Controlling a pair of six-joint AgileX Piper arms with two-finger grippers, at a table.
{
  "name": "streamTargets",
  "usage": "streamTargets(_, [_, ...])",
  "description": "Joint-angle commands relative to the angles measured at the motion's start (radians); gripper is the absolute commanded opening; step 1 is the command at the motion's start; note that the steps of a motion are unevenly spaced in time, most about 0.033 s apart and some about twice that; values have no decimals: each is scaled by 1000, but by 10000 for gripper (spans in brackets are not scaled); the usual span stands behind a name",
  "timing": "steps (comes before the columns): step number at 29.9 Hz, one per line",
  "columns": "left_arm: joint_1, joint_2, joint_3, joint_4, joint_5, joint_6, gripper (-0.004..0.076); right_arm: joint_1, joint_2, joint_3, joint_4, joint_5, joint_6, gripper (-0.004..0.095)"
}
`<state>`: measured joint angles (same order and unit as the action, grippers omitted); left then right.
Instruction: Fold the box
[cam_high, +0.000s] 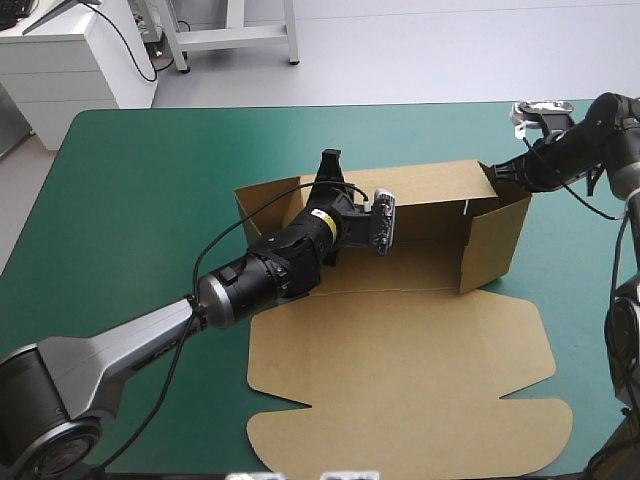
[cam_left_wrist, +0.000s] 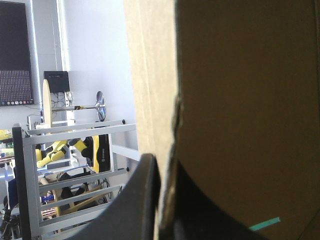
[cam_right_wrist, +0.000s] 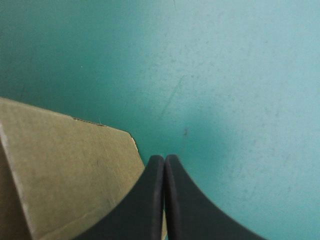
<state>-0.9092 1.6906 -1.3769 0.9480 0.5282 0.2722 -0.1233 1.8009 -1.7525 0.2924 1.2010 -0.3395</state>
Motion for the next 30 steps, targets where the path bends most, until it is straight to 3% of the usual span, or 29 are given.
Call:
streamTargets(1, [-3, -14, -4, -68, 87, -25, -8, -5, -111, -6, 49, -12, -43, -19])
streamTargets(5, [-3, -14, -4, -64, 87, -25, -8, -5, -200, 116, 70, -72, -79, -19])
streamTargets(12, [-3, -14, -4, -64, 87, -18, -8, -5, -387, 500, 284, -385, -286, -21])
streamTargets(16, [-3, -14, -4, -64, 87, -13, -8, -5, -456, 611, 329, -508, -334, -19])
streamTargets(22, [-3, -14, -4, -64, 89, -13, -8, -5, -475, 609, 273, -443, -372, 21])
streamTargets(28, [-3, -14, -4, -64, 95, -13, -8, -5, -475, 609, 138, -367, -367, 341])
streamTargets(30, [-3, -14, -4, -64, 95, -13, -8, -5, -475, 609, 146, -373, -369, 398])
